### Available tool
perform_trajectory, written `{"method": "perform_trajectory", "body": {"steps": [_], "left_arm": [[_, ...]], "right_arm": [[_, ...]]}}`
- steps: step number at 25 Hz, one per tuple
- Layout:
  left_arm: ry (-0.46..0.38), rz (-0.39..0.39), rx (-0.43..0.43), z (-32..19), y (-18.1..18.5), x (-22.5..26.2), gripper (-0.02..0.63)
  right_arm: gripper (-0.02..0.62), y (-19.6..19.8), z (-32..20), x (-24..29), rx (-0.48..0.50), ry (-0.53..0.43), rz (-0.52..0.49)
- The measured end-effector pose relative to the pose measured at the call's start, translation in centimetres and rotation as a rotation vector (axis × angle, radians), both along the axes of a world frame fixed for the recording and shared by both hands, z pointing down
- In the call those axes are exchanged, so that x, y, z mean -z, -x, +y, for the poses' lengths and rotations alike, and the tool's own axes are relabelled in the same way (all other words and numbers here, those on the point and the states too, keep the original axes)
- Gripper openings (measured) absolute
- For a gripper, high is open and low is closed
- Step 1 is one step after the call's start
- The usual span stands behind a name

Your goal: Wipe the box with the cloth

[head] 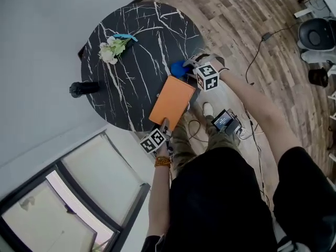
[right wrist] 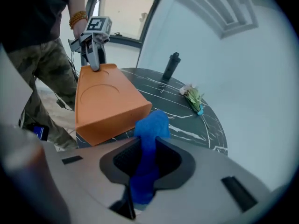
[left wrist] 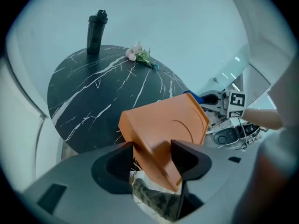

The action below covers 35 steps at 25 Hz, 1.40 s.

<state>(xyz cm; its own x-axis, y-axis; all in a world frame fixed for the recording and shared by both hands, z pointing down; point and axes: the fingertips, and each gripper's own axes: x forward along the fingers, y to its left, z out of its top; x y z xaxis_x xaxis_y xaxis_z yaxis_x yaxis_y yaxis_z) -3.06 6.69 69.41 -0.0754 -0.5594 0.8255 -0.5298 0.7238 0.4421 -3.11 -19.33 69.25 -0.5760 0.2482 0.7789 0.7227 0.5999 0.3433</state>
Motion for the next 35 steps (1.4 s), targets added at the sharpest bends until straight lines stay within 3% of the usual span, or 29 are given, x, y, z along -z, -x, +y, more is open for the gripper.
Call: {"method": "perform_trajectory", "body": {"steps": [4,7,10,16,19,24,26,32,35], "left_arm": [[0.033,-0.047,0.003,-0.6,0.3,-0.3,0.272],[0.048,-0.025,0.02,-0.5,0.5,-0.4,0.279],[0.04,0.017,0.065,-0.4,0.3,-0.6,0.278],[0.056,0.027,0.08,-0.8,0.4,-0.6,0.279],[0.061,0.046,0.084,-0.4,0.5,-0.9,0.282],[0.068,0.069,0.082,-0.5,0.5,-1.0,0.284],[0.05,0.077,0.097,-0.5,0.5,-1.0,0.285],[0.022,0.138,0.078,-0.8,1.0,-1.1,0.281],[0.007,0.183,0.044,-1.0,0.9,-1.2,0.284]], "right_arm": [[0.066,2.5,1.3,-1.5,0.3,-0.204,-0.061],[0.066,3.0,2.8,-2.1,0.506,-0.327,-0.111],[0.066,2.3,3.2,-1.8,0.578,-0.34,-0.131],[0.066,-1.3,3.3,-1.9,0.679,-0.388,-0.151],[0.066,-3.5,3.7,-2.5,0.686,-0.391,-0.148],[0.066,-7.0,3.6,-3.0,0.567,-0.377,-0.153],[0.066,-8.0,3.6,-3.1,0.473,-0.374,-0.153],[0.066,-10.0,5.1,-3.9,-0.093,-0.277,-0.11],[0.066,-10.4,8.2,-4.3,-0.293,-0.236,-0.095]]}}
